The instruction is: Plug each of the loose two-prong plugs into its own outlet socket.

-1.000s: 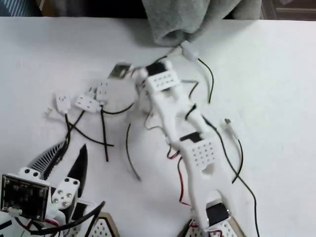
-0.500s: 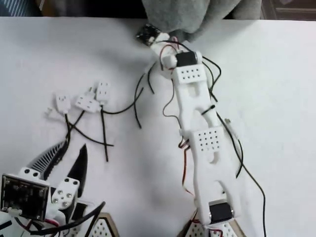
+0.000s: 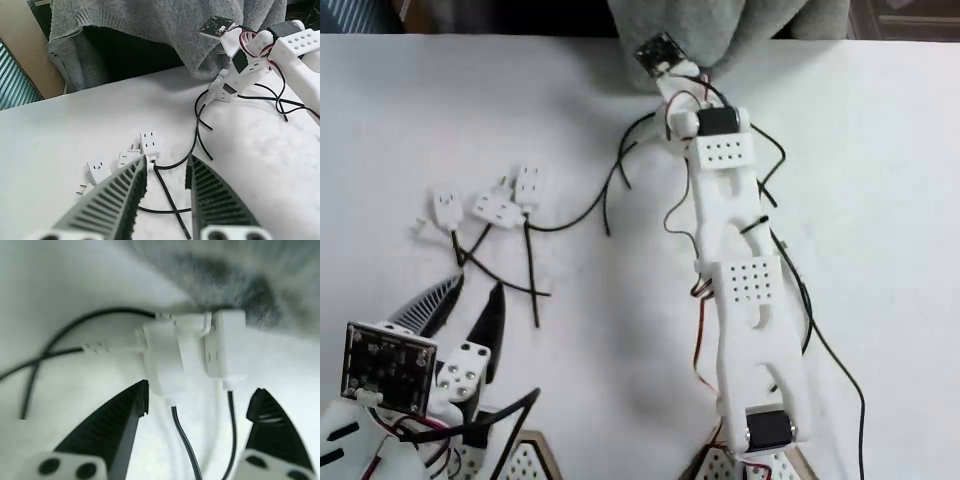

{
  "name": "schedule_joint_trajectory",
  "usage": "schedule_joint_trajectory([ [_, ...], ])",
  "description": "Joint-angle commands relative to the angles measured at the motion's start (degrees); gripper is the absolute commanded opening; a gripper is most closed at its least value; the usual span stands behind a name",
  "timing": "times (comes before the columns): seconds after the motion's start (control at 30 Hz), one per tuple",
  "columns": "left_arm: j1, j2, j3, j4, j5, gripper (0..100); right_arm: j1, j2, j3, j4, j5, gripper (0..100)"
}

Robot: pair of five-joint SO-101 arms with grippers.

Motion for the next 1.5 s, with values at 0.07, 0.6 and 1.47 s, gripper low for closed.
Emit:
schedule_joint_trajectory([
  [0.07,-0.2,0.0,0.1,-1.3,-0.6,14,-10.8,-11.8,-8.8,12.4,-0.5,31.2],
  [0.6,-0.3,0.0,-0.1,-0.9,-0.6,14,-37.2,-1.1,-8.7,8.5,-0.6,31.2],
  [1.47,-0.6,0.0,-0.1,-0.7,-0.6,14,-29.1,-1.2,-9.3,7.1,-0.5,6.7],
])
